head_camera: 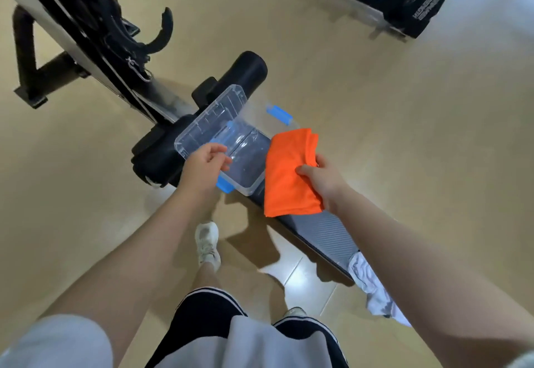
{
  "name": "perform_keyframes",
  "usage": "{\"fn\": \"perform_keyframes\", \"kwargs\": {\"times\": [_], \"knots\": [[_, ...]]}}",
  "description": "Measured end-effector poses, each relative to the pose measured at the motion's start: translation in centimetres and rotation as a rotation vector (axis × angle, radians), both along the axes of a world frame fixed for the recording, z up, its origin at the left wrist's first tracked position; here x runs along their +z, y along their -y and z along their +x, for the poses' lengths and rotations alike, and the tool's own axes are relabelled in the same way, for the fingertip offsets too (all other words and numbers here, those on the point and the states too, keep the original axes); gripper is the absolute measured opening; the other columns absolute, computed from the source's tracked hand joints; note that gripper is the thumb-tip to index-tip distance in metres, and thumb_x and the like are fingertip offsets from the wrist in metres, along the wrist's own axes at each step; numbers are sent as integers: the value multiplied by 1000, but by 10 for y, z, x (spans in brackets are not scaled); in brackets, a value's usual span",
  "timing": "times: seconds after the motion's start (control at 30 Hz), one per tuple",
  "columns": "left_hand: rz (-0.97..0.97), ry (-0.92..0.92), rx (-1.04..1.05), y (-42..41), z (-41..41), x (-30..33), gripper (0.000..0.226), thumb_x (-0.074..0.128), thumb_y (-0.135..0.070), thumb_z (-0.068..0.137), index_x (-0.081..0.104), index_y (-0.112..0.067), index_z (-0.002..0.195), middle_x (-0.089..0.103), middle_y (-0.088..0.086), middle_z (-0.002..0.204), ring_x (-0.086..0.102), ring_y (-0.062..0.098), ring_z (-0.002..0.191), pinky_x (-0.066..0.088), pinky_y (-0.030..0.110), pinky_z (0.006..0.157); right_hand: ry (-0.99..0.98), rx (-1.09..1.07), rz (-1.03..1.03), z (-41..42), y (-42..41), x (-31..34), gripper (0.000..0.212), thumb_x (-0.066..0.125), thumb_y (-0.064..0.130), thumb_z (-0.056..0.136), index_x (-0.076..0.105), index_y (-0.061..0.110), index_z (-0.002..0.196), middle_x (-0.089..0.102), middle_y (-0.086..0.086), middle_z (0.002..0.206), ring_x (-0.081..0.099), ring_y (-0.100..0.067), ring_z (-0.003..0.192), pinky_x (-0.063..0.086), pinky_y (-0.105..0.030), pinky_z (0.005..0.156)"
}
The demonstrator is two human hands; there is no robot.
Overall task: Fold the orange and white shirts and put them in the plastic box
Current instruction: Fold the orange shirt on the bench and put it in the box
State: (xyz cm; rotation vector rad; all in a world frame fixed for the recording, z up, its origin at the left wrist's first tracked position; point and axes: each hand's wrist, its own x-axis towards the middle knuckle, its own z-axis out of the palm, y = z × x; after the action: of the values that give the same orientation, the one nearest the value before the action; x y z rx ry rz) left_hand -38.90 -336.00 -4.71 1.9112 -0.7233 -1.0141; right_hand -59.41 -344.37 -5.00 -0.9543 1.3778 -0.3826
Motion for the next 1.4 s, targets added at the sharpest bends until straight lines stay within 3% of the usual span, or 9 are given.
{"fn": "perform_keyframes", "kwargs": {"times": [0.17, 0.3, 0.47, 0.63, 0.83, 1.03, 1.13, 1.23, 1.4], "knots": [[64, 87, -194, 56, 70, -3, 17, 42, -10, 93, 57, -16, 100, 64, -4, 82, 59, 12, 76, 47, 24, 63, -79, -118, 47, 65, 32, -18, 38, 57, 7, 85, 52, 10, 122, 61, -11, 103, 58, -25, 88, 49, -38, 84], [126, 124, -429, 98, 113, -14, 18, 46, -9, 90, 58, -18, 100, 63, -9, 77, 60, 9, 74, 48, 26, 73, -162, -237, 74, 112, 51, -45, 34, 58, 1, 83, 54, 2, 117, 60, -12, 95, 57, -25, 82, 50, -39, 81], [117, 121, -477, 146, 152, -32, 19, 44, -7, 90, 57, -20, 91, 63, -6, 80, 57, 8, 73, 45, 20, 70, -256, -320, 95, 157, 75, -96, 35, 59, -4, 80, 54, -1, 114, 59, -17, 99, 53, -23, 87, 47, -33, 72], [139, 96, -548, 183, 163, -69, 17, 46, -9, 92, 58, -20, 99, 61, -11, 83, 59, 4, 77, 43, 12, 64, -384, -329, 101, 190, 93, -157, 30, 56, -2, 80, 55, -1, 111, 61, -20, 103, 58, -32, 97, 45, -48, 94], [140, 55, -508, 200, 168, -101, 18, 45, -10, 92, 58, -20, 97, 61, -13, 80, 56, 2, 67, 42, 3, 54, -567, -215, 179, 203, 104, -206, 33, 48, 8, 88, 54, 3, 120, 60, -21, 121, 55, -37, 115, 42, -37, 95], [134, 69, -531, 200, 164, -102, 20, 44, -9, 92, 57, -24, 90, 62, -11, 81, 55, 4, 65, 43, 5, 54, -740, -99, 165, 195, 102, -200, 31, 40, 2, 89, 43, -5, 119, 47, -24, 128, 50, -38, 116, 41, -38, 89], [157, 74, -570, 198, 152, -91, 19, 45, -9, 92, 60, -19, 98, 65, -4, 89, 57, 4, 71, 45, 7, 61, -702, -12, 93, 184, 97, -182, 35, 39, 2, 89, 44, -1, 123, 46, -21, 129, 49, -37, 116, 40, -38, 91], [166, 88, -639, 194, 136, -80, 17, 47, -9, 90, 59, -20, 93, 65, 1, 93, 58, 9, 76, 45, 18, 73, -626, 59, 32, 172, 87, -160, 36, 43, 5, 88, 53, 3, 123, 53, -17, 131, 50, -31, 120, 38, -32, 97], [169, 37, -779, 176, 100, -57, 17, 48, -6, 90, 60, -12, 100, 62, 0, 81, 57, 15, 77, 45, 17, 72, -503, -104, -12, 139, 60, -103, 26, 46, 7, 89, 63, 4, 108, 65, -15, 115, 59, -30, 108, 44, -30, 90]]}}
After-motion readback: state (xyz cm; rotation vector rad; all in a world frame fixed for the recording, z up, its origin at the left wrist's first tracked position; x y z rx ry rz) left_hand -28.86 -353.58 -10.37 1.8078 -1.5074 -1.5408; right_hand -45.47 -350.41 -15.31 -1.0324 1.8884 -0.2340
